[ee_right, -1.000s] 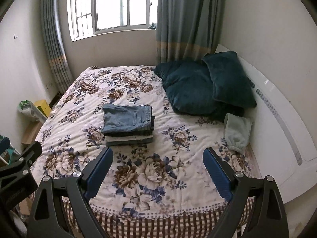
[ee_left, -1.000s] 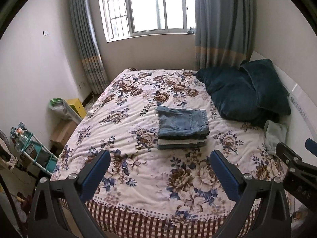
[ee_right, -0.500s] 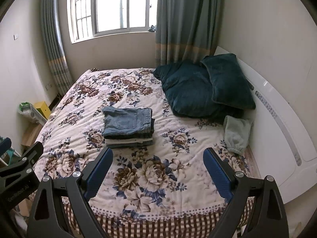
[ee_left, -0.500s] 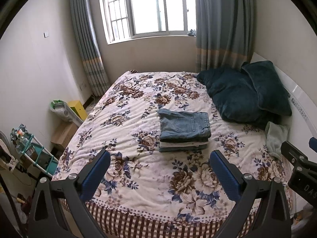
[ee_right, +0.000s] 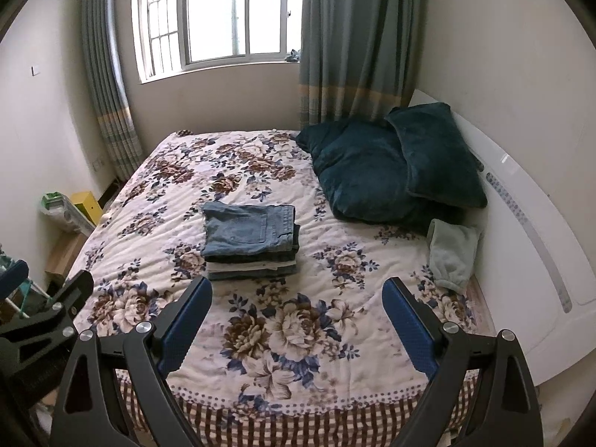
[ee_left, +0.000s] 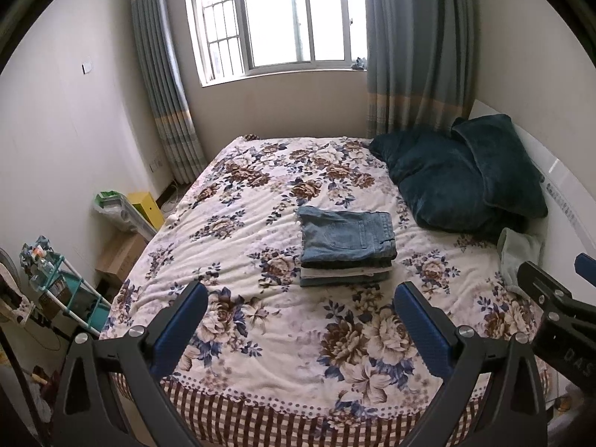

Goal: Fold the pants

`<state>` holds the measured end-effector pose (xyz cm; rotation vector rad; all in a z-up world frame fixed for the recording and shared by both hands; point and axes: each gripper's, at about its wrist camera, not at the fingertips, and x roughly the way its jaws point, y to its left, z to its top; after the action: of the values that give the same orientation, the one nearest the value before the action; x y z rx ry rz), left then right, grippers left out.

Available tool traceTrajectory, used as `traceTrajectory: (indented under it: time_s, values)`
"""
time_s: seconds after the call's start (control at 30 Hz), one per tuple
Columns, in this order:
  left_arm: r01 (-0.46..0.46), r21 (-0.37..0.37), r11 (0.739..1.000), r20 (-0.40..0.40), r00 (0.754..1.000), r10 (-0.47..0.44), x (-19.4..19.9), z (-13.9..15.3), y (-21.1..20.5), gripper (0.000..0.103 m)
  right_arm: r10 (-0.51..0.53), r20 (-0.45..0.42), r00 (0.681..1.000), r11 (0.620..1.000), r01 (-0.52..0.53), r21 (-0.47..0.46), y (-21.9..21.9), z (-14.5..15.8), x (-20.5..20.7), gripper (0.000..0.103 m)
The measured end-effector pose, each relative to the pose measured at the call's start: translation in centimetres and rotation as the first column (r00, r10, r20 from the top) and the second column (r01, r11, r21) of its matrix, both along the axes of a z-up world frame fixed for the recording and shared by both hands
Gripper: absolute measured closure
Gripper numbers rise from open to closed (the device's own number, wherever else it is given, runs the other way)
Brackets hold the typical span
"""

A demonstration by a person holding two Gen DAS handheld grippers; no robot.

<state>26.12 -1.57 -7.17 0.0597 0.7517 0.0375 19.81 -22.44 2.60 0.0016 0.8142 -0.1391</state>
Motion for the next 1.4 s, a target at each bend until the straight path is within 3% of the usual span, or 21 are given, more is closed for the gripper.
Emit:
traceTrajectory:
  time_s: [0.63,1.4]
  values:
    - [-0.012,-0.006,1.000,0.059,0.998,0.012,-0.7,1.6,0.7,0.000,-0.013,0.039,0.999,1.000,0.012,0.023,-0.2,1.0,-0.6,0.005]
    - [-0.013,-0.004,1.000,0.059,0.998,0.014,-0.8,1.8,0.5,0.000,0.020,0.040,0.999,0.999,-0.021,0.029,-0.5,1.9,-0.5,0.004]
